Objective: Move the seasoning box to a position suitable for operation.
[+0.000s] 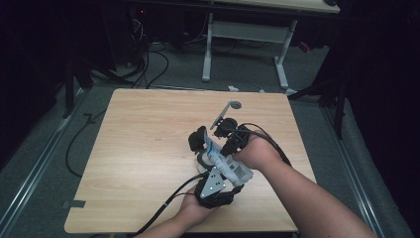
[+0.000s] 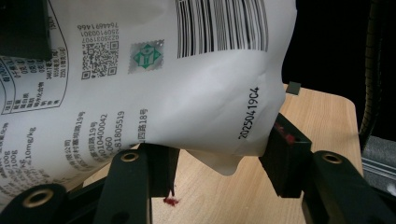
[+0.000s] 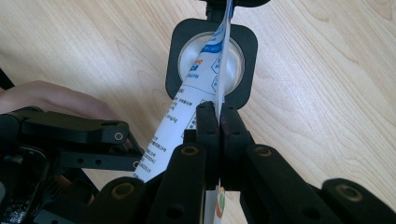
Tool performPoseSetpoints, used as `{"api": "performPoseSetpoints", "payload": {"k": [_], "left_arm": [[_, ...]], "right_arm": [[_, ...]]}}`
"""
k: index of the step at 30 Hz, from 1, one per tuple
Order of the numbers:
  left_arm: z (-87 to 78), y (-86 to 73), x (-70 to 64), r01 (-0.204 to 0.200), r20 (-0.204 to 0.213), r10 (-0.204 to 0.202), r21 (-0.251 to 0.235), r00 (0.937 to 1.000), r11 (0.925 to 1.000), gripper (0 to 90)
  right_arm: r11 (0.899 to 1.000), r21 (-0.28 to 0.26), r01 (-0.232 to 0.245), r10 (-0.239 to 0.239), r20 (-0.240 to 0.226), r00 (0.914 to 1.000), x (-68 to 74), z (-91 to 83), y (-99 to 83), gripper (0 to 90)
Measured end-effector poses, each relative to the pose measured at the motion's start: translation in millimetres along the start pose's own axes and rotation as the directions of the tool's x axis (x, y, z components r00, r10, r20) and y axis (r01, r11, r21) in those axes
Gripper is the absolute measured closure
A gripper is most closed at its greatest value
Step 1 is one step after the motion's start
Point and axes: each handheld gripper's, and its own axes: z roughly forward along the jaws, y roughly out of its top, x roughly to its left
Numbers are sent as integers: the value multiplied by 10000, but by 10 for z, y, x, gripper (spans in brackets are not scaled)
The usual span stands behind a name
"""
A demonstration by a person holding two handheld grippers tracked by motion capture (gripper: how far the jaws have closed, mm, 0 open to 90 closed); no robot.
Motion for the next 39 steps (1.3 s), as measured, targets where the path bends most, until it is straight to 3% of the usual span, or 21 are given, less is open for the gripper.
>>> {"api": "performPoseSetpoints", "payload": {"k": [39], "left_arm": [[-3, 7, -3, -10, 3, 10, -93, 10000, 10000, 518]], "right_arm": [[10000, -1, 35, -35, -4, 10000, -1, -2, 1, 888]]}}
